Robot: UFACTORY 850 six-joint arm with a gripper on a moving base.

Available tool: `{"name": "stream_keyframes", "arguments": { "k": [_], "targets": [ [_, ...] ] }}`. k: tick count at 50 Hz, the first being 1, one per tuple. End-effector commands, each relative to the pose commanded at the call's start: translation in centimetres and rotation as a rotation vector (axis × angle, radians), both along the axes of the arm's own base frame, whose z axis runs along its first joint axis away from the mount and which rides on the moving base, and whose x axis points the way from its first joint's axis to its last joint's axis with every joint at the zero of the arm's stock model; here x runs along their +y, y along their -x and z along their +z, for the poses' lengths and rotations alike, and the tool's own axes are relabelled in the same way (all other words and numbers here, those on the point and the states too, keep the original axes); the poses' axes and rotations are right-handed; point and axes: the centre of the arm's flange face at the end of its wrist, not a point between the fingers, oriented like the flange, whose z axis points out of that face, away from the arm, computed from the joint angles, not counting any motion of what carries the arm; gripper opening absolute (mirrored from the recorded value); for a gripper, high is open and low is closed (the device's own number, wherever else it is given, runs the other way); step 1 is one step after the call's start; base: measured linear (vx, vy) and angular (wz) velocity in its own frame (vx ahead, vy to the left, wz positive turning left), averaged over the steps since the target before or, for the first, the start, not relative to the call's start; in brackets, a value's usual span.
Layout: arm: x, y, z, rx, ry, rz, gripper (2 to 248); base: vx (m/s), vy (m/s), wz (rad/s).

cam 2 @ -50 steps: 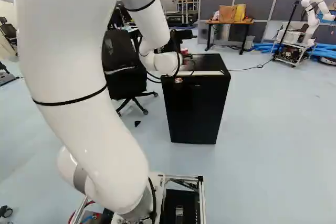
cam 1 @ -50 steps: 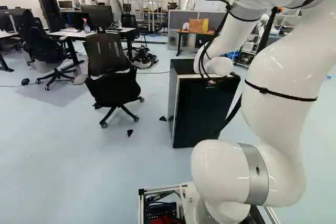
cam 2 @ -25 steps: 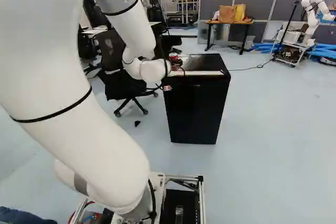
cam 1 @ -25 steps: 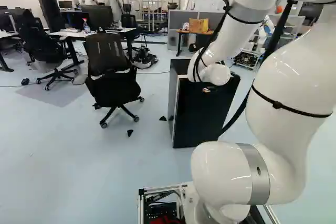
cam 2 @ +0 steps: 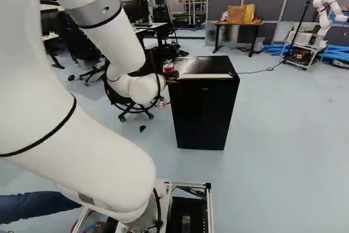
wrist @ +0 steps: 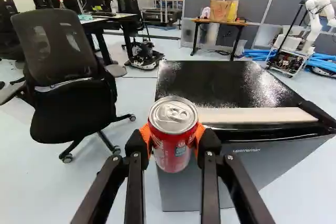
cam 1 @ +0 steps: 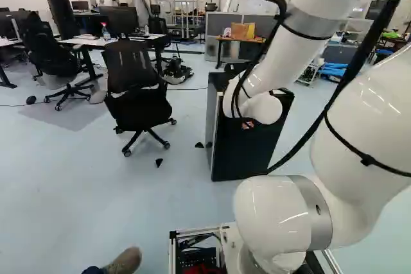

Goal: Grab a drink from the fridge

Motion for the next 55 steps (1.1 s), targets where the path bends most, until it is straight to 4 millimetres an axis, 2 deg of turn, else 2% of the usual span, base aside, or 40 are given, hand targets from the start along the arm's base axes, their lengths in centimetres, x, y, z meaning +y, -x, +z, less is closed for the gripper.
{"name": "stream_keyframes", "arguments": {
  "k": [27, 55],
  "targets": [
    [2.1, 5.1, -2.0, 0.010, -0.015, 0.031, 100, 0.000, 0.000, 0.000],
    [2.7, 7.3, -2.9, 0.014, -0.021, 0.043, 100, 0.000, 0.000, 0.000]
  ]
}}
